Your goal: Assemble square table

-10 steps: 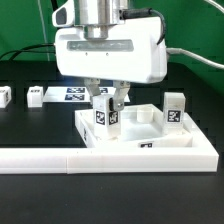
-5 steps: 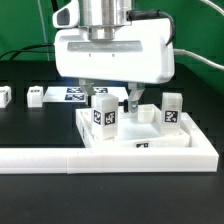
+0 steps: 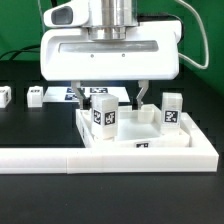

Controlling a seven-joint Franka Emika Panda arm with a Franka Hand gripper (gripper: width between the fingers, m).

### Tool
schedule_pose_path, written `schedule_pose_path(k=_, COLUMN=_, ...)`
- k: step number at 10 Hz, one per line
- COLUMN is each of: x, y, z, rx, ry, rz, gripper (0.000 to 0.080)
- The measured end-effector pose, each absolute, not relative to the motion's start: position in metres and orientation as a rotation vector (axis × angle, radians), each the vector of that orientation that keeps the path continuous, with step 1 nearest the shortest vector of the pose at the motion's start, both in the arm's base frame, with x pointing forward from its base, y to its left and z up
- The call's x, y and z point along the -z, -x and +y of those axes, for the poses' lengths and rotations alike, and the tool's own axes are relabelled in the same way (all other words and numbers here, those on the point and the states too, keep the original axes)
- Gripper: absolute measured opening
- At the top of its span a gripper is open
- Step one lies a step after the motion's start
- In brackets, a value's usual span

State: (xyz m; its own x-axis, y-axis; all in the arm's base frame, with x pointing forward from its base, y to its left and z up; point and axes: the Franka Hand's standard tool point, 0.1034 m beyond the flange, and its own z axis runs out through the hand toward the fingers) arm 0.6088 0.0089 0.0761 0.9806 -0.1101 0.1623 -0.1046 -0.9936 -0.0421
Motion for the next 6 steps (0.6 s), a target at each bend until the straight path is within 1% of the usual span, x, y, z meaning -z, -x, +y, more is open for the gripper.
schedule_pose_path(k=5, x=-0.076, y=-0.6087, z=0.0054, rx=0.259, ry=3.115, rz=-0.421, gripper=0.0649)
schedule_pose_path(k=6, x=-0.076, y=-0.6088, z=0.0037, rx=0.259, ry=3.111, rz=-0.471, gripper=0.0649)
